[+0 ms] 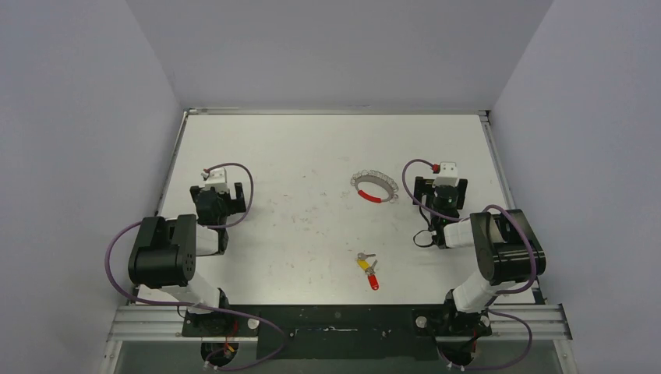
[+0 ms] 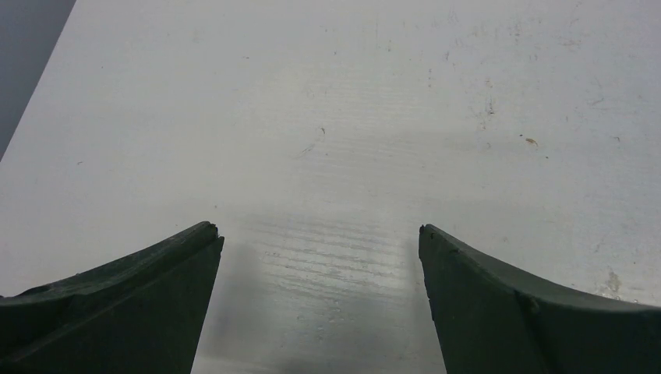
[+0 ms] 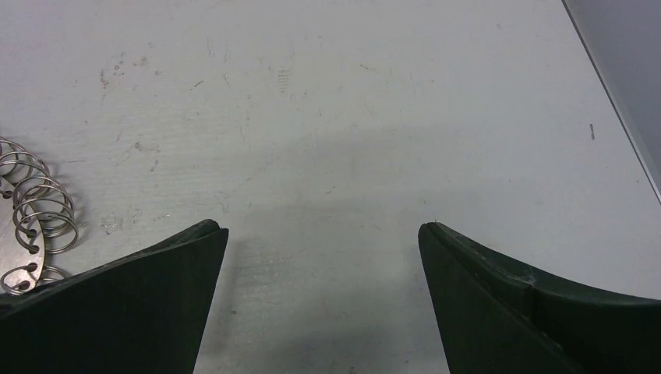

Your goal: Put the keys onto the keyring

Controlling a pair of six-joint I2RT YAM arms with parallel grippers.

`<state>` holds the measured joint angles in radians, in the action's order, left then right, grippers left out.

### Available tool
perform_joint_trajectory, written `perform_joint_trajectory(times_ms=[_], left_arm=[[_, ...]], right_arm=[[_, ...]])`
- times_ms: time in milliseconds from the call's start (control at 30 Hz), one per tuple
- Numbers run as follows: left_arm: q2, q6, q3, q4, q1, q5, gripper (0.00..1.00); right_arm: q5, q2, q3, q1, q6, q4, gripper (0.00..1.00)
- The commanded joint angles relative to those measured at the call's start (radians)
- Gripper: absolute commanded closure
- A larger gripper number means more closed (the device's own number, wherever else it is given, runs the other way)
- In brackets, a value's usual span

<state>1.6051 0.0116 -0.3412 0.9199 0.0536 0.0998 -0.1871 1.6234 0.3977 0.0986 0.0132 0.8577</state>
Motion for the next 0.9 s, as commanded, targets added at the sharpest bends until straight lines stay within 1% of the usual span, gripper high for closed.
perform_joint_trajectory(times_ms=[0, 200, 267, 300, 333, 367, 400, 433, 500, 600, 633, 667, 733, 767, 833, 867], left_arm=[[0.006, -0.007, -0.024, 0.033, 0.003, -0.005, 0.03], [0.002, -0.006, -0.018, 0.039, 0.002, 0.012, 0.03], [-0.023, -0.005, -0.007, 0.045, -0.004, 0.018, 0.03], [-0.054, 0.009, 0.004, 0.038, -0.017, 0.023, 0.03], [-0.107, 0.03, 0.013, 0.005, -0.039, 0.022, 0.03], [-0.176, 0.036, 0.01, -0.07, -0.063, 0.019, 0.03], [-0.25, 0.007, -0.014, -0.206, -0.088, 0.016, 0.03], [-0.321, -0.058, -0.056, -0.363, -0.094, 0.001, 0.03], [-0.422, -0.111, -0.174, -0.679, -0.097, -0.065, 0.03], [-0.499, -0.208, -0.278, -0.997, -0.095, -0.1, 0.03], [-0.514, -0.248, -0.297, -1.062, -0.103, -0.092, 0.03], [-0.529, -0.313, -0.309, -1.115, -0.118, -0.038, 0.03], [-0.56, -0.43, -0.33, -1.211, -0.119, 0.005, 0.03], [-0.576, -0.446, -0.343, -1.285, -0.109, 0.004, 0.03], [-0.619, -0.48, -0.341, -1.332, -0.106, 0.037, 0.03], [-0.647, -0.509, -0.336, -1.355, -0.106, 0.068, 0.03]], right_arm=[[-0.014, 0.001, 0.013, -0.001, 0.014, 0.03, 0.0], [-0.012, 0.003, 0.016, -0.002, 0.014, 0.028, 0.0], [-0.017, -0.01, 0.011, 0.001, 0.007, 0.032, 0.0], [-0.018, -0.033, 0.019, 0.014, -0.003, 0.004, 0.0], [-0.037, -0.079, 0.034, 0.036, -0.006, -0.064, 0.0], [-0.08, -0.131, 0.066, 0.06, -0.005, -0.166, 0.0], [-0.122, -0.177, 0.107, 0.078, 0.002, -0.29, 0.0], [-0.134, -0.213, 0.145, 0.086, 0.045, -0.382, 0.0], [-0.111, -0.26, 0.201, 0.087, 0.159, -0.518, 0.0], [-0.076, -0.319, 0.255, 0.083, 0.299, -0.685, 0.0], [-0.077, -0.335, 0.276, 0.081, 0.351, -0.747, 0.0], [-0.076, -0.349, 0.301, 0.077, 0.399, -0.826, 0.0], [-0.065, -0.367, 0.356, 0.067, 0.413, -0.984, 0.0], [-0.053, -0.374, 0.369, 0.064, 0.407, -1.009, 0.0], [-0.014, -0.391, 0.365, 0.05, 0.385, -1.021, 0.0], [-0.025, -0.402, 0.363, 0.046, 0.392, -1.035, 0.0]])
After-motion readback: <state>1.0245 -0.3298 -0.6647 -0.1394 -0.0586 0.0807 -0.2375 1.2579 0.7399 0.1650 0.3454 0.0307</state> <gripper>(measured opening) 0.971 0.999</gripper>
